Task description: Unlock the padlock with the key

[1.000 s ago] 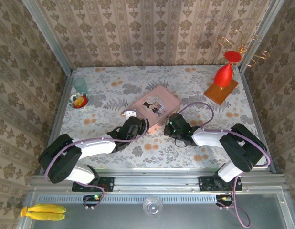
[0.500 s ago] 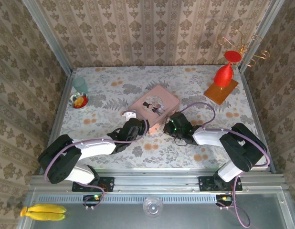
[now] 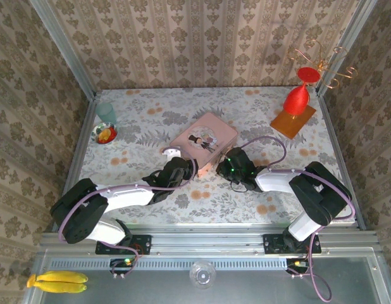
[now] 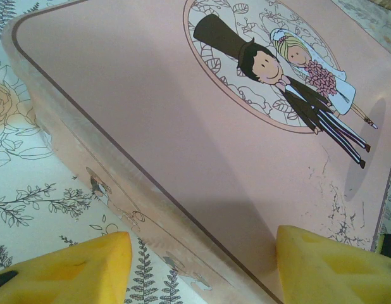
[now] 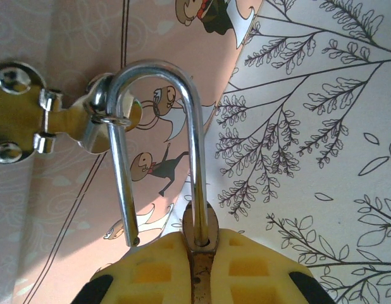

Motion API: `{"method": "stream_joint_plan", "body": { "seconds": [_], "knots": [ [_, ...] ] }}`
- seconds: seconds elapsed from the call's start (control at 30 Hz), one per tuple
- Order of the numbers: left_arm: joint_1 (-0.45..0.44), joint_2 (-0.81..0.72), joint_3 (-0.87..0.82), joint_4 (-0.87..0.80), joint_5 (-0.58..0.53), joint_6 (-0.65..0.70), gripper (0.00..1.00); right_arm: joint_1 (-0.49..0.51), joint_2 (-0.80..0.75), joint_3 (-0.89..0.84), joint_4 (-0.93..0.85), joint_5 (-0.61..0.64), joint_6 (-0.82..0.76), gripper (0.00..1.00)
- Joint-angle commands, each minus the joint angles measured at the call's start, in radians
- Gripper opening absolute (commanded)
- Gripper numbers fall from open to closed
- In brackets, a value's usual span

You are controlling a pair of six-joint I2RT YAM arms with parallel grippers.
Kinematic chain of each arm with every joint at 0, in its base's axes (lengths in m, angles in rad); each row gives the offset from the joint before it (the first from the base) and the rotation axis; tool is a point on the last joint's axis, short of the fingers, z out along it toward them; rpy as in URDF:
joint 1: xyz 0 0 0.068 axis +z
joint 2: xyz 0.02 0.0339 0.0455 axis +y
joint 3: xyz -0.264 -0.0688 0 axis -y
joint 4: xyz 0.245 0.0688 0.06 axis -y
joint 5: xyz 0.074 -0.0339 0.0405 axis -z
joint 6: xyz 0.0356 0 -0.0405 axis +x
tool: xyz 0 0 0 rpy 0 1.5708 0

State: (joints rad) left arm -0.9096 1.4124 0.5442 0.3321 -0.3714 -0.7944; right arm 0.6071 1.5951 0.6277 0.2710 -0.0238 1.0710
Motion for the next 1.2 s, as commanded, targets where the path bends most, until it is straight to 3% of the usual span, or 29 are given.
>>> {"method": "stream_joint_plan", "body": {
  "seconds": [0.0, 0.47, 0.83, 1.17],
  "knots": [
    [-0.012, 0.04, -0.068, -0.241, -0.005, 0.016, 0.61, -0.036, -0.014, 0.007, 0.029, 0.103, 0.026, 0.0],
    [-0.005, 0.044, -0.065, -0.243, -0.011, 0.017, 0.61, -0.048, -0.02, 0.022, -0.014, 0.131, 0.011, 0.0],
    [-0.008, 0.05, -0.055, -0.262, -0.018, 0.014, 0.61, -0.075, -0.024, 0.006, 0.071, 0.059, 0.057, 0.0],
    [-0.008, 0.06, -0.052, -0.263, -0.017, 0.012, 0.61, -0.087, -0.031, -0.006, 0.035, 0.072, 0.023, 0.0]
  ]
}}
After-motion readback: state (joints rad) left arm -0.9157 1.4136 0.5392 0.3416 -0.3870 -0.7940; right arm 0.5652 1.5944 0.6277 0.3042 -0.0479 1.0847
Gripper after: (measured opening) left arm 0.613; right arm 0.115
